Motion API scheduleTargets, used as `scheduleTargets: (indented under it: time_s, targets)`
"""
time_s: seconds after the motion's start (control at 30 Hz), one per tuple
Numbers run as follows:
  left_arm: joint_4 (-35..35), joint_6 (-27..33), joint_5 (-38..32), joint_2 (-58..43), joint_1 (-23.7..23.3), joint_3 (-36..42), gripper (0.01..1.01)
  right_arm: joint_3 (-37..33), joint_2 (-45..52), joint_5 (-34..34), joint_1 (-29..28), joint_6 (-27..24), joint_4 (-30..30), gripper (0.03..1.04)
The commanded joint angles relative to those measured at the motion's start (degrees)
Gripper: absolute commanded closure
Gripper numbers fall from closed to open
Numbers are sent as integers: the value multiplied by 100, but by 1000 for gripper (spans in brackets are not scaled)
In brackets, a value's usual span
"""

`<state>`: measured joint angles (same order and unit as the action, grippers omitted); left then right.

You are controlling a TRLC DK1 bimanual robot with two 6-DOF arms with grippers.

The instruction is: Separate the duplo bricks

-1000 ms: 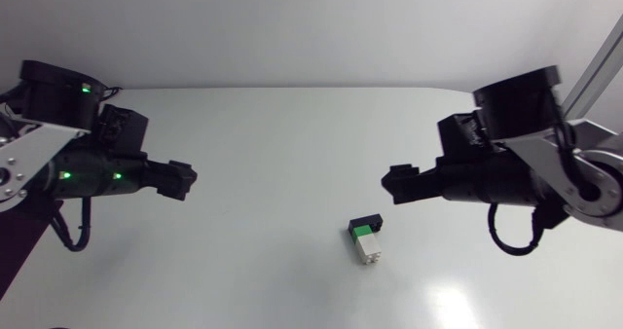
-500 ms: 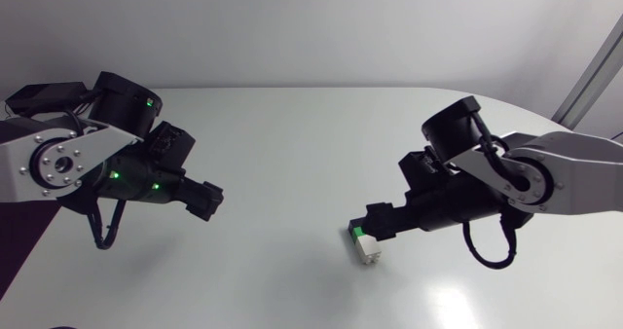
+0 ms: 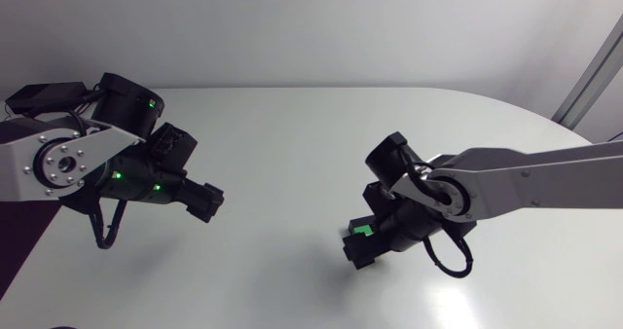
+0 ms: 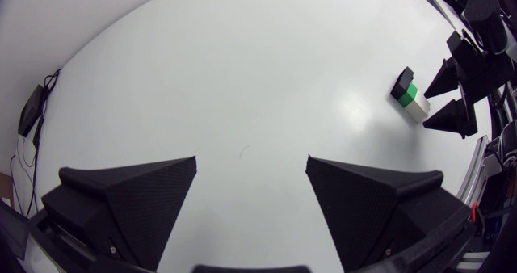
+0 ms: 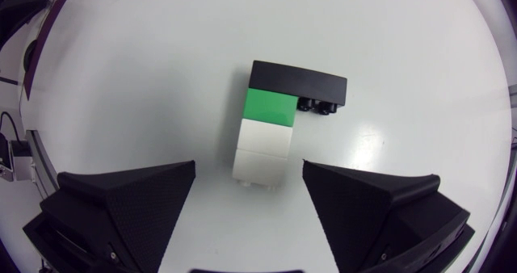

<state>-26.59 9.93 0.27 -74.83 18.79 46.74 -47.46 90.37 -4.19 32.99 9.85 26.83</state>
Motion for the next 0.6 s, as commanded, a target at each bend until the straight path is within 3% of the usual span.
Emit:
scheduleTargets:
  time_s: [0.0, 0.13, 0.3, 0.57]
  targets:
    - [22, 132, 61, -93, 29, 213, 80, -88, 253, 111, -47, 0, -37, 148]
    - [57, 149, 61, -111, 29, 230, 80, -114, 447, 155, -109, -71, -169, 211]
    - [75, 202, 61, -120, 29, 213, 70, -97, 429, 296, -83, -194, -389, 495]
    - [84, 246, 61, -111, 29, 195, 70, -70, 332, 454, -21, -501, -415, 715]
